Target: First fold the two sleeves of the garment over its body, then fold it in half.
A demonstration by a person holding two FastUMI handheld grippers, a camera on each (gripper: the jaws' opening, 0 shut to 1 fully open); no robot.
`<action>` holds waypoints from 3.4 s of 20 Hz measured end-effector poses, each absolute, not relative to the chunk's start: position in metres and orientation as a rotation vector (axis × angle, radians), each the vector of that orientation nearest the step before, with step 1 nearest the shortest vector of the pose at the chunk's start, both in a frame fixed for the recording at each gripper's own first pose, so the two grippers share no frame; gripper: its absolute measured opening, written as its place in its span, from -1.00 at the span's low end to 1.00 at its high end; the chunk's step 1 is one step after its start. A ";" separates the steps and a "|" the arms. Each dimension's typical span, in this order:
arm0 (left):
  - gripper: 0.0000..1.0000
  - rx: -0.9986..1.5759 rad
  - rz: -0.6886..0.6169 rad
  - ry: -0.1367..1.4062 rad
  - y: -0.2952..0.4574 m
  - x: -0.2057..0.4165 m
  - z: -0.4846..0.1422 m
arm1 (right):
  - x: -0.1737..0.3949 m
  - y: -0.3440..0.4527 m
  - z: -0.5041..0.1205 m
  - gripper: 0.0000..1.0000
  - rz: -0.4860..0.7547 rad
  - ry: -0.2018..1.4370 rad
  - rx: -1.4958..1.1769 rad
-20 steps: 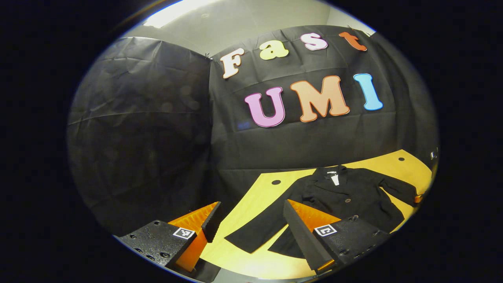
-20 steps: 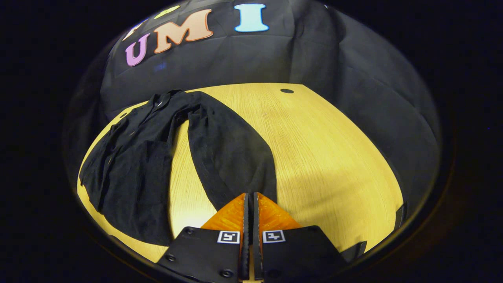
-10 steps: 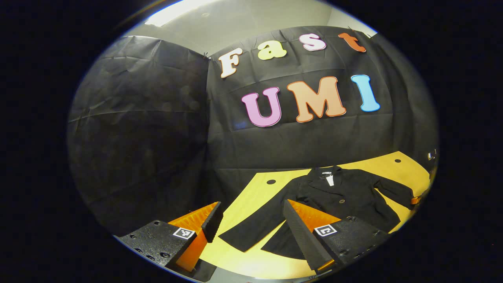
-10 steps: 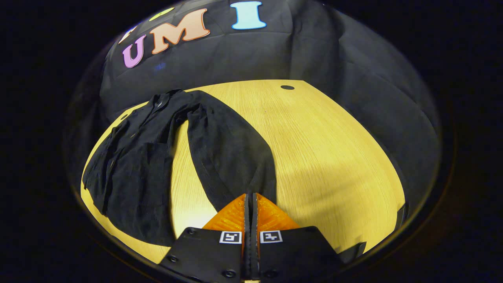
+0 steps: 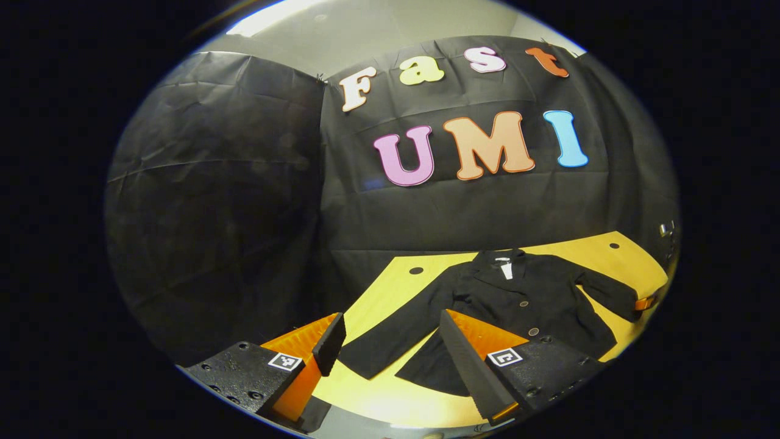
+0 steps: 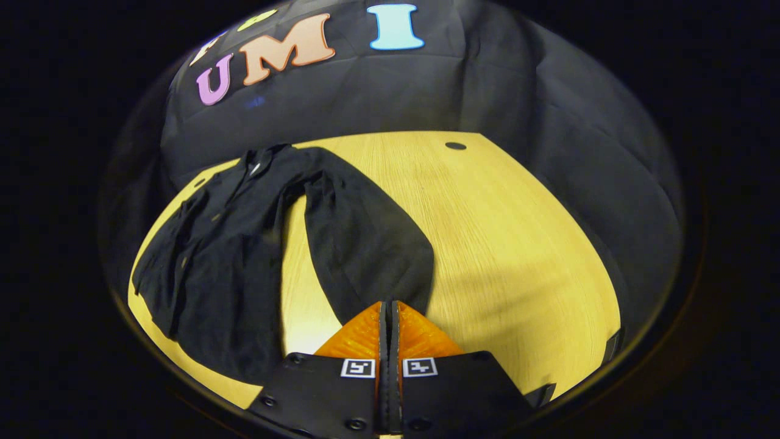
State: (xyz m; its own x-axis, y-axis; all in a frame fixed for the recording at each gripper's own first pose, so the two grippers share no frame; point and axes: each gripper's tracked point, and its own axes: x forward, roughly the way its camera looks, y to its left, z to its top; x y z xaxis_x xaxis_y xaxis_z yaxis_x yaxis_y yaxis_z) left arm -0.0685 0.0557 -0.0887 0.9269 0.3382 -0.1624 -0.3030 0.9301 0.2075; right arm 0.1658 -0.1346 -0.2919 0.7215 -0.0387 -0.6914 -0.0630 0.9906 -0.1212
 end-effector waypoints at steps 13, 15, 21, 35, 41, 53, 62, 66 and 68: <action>0.89 0.166 0.295 0.201 0.090 -0.048 -0.096 | 0.225 -0.012 -0.131 -0.96 0.107 0.446 -0.065; 0.89 0.148 0.272 0.212 0.097 -0.037 -0.100 | 0.232 0.017 -0.119 -0.96 0.127 0.423 -0.060; 1.00 0.123 0.209 0.224 0.119 -0.004 -0.106 | 0.265 0.106 -0.092 -0.96 0.176 0.367 -0.064; 0.89 0.019 0.168 0.329 0.159 0.021 -0.151 | 0.355 0.340 -0.126 -0.96 0.415 0.355 -0.127; 0.93 0.005 0.211 0.408 0.186 0.017 -0.179 | 0.381 0.414 -0.197 -0.96 0.508 0.406 -0.210; 0.93 -0.050 0.271 0.504 0.200 0.009 -0.238 | 0.390 0.436 -0.291 -0.89 0.522 0.545 -0.298; 0.89 -0.098 0.297 0.546 0.205 0.002 -0.273 | 0.384 0.433 -0.271 1.00 0.534 0.503 -0.308; 0.89 -0.070 0.300 0.558 0.205 0.004 -0.279 | 0.375 0.414 -0.234 0.99 0.504 0.431 -0.305; 0.89 -0.060 0.292 0.563 0.205 0.006 -0.286 | 0.365 0.402 -0.207 1.00 0.497 0.395 -0.268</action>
